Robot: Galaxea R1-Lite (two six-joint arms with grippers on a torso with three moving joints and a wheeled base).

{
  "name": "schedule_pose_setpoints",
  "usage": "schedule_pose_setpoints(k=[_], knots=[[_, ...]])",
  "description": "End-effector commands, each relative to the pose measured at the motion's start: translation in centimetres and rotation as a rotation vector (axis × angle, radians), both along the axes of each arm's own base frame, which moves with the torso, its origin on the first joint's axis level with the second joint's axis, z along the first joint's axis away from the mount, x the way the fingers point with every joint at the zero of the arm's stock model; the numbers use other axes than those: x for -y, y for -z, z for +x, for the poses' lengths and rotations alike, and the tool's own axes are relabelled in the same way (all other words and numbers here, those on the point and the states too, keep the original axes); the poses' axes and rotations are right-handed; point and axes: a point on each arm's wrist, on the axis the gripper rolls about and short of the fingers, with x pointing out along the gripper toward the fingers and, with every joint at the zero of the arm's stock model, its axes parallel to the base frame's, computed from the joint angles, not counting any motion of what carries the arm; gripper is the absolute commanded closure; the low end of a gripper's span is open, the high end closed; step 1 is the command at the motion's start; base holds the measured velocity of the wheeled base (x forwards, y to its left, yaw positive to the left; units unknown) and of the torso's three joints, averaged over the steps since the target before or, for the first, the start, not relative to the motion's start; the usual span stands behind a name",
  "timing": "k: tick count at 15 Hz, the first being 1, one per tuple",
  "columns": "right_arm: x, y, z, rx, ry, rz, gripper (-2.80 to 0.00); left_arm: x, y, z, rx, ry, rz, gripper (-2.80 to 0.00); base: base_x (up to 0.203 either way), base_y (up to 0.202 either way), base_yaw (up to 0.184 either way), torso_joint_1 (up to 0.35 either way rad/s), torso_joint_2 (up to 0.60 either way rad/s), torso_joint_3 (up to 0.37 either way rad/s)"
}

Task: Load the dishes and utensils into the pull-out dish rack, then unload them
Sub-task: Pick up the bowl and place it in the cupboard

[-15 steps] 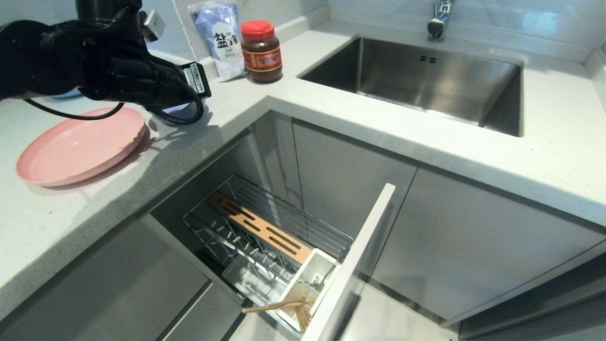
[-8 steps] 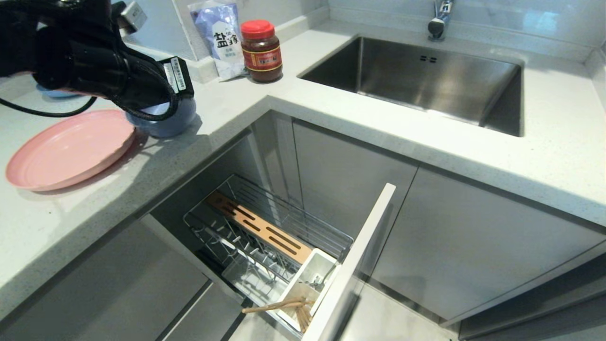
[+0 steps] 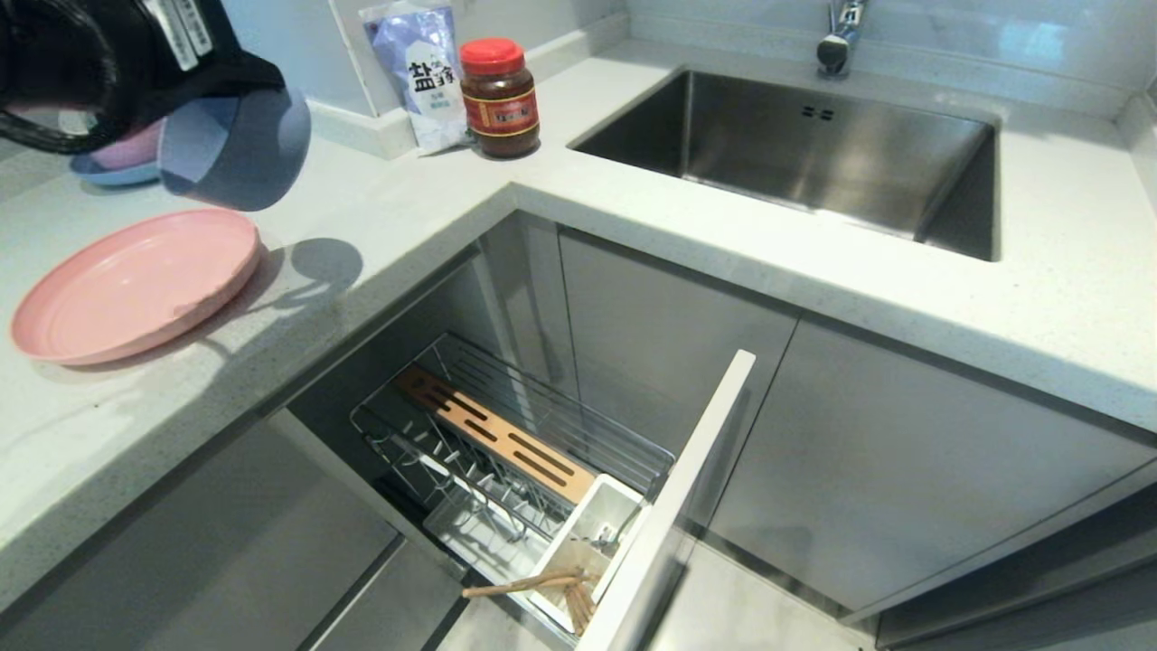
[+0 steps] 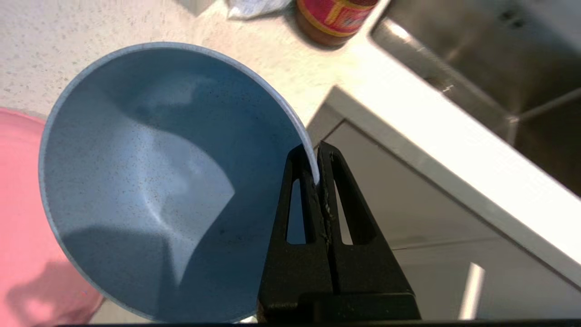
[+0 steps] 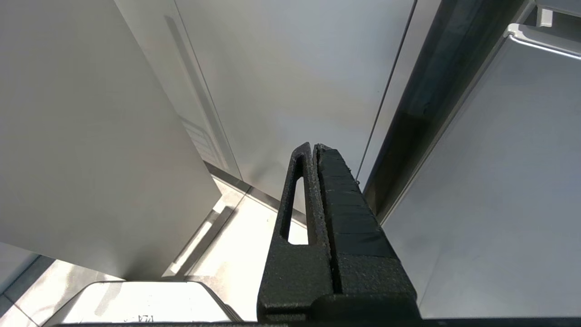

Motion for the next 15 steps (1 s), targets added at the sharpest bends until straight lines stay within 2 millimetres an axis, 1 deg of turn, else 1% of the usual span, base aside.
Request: schedule_pose_setpoints(k=[1, 3, 4, 6, 8, 11, 13, 15], knots=[[0.0, 0.0, 0.0, 0.003, -0.001, 0.000, 0.00, -0.9, -0.5, -3.6, 0.037, 0.017, -0.014, 0.00, 0.000, 0.000, 0.000, 0.000, 0.00, 0.000], [0.0, 0.1, 0.0, 0.002, -0.001, 0.000, 0.00, -1.0, 0.0, -4.3, 0.044, 0.023, -0.018, 0.00, 0.000, 0.000, 0.000, 0.000, 0.00, 0.000], [0.0, 0.0, 0.0, 0.003, 0.000, 0.000, 0.00, -0.5, 0.2, -4.5, 0.046, 0.054, -0.028, 0.00, 0.000, 0.000, 0.000, 0.000, 0.00, 0.000], [0.0, 0.0, 0.0, 0.003, 0.000, 0.000, 0.00, 1.3, 0.4, -4.8, 0.014, 0.144, -0.115, 0.00, 0.000, 0.000, 0.000, 0.000, 0.00, 0.000], [0.0, 0.0, 0.0, 0.004, 0.000, 0.000, 0.00, 2.8, 1.3, -4.8, -0.047, 0.203, -0.187, 0.00, 0.000, 0.000, 0.000, 0.000, 0.00, 0.000], [0.0, 0.0, 0.0, 0.004, -0.001, 0.000, 0.00, 4.4, 2.1, -4.2, -0.014, 0.259, -0.301, 0.00, 0.000, 0.000, 0.000, 0.000, 0.00, 0.000], [0.0, 0.0, 0.0, 0.004, 0.000, 0.000, 0.00, 5.5, 3.2, -3.5, 0.023, 0.285, -0.377, 0.00, 0.000, 0.000, 0.000, 0.000, 0.00, 0.000], [0.0, 0.0, 0.0, 0.003, -0.001, 0.000, 0.00, 7.0, 5.2, -3.2, 0.032, 0.323, -0.440, 0.00, 0.000, 0.000, 0.000, 0.000, 0.00, 0.000]])
